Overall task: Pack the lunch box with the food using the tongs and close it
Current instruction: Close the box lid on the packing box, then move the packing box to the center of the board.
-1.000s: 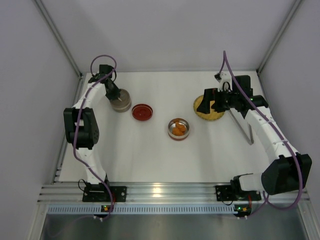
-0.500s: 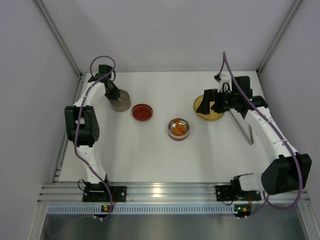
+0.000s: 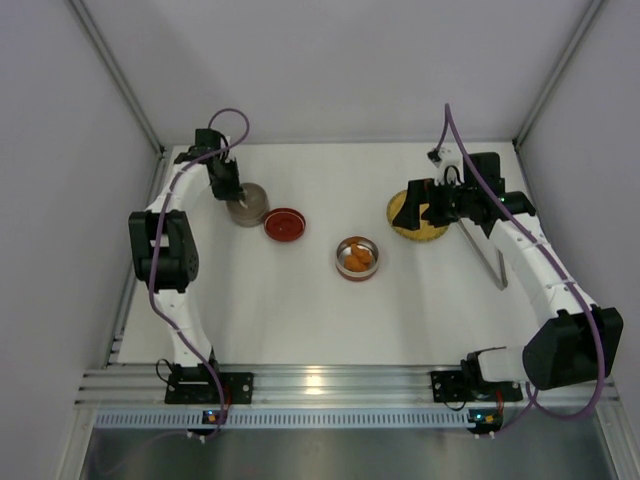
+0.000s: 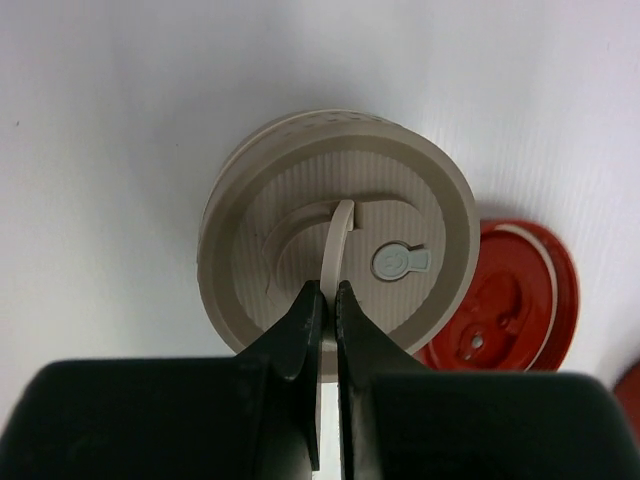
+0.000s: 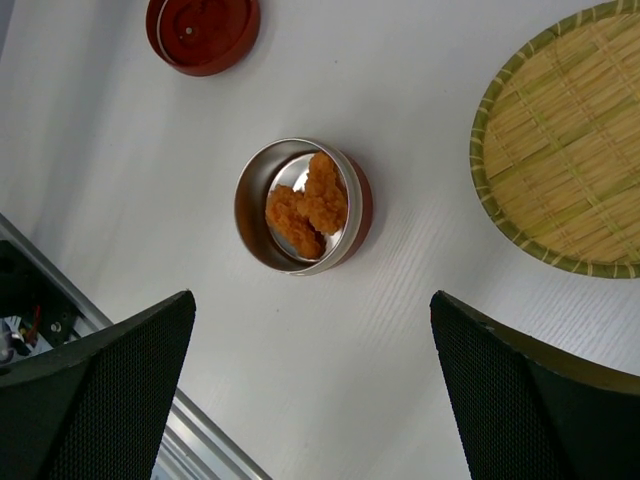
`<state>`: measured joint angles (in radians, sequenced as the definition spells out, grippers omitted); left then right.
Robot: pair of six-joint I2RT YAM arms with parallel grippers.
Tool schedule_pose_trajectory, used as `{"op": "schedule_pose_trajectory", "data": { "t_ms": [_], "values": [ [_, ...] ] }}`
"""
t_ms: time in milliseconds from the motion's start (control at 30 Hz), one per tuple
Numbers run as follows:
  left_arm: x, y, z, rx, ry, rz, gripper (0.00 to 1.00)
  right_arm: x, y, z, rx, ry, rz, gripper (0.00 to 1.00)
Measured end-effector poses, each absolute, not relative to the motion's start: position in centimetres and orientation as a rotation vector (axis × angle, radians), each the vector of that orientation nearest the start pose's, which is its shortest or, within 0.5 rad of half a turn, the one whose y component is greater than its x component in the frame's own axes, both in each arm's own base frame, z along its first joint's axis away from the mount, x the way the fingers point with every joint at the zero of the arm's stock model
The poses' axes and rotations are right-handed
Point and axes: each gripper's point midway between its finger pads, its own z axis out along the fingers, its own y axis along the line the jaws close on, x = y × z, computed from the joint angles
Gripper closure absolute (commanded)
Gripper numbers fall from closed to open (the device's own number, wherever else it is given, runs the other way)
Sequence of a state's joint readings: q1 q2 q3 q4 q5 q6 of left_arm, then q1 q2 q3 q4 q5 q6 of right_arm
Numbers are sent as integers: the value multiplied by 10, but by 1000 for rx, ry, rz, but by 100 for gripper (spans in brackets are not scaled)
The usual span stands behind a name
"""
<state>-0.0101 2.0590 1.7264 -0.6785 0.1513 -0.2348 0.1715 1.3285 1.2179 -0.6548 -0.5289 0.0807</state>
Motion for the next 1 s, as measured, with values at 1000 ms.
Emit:
{"op": "schedule_pose_trajectory", "data": {
  "t_ms": [1000],
  "values": [
    [270, -75, 84, 1812, 2003, -29, 100, 315, 154, 217, -403, 2290, 791, 1]
  ]
}}
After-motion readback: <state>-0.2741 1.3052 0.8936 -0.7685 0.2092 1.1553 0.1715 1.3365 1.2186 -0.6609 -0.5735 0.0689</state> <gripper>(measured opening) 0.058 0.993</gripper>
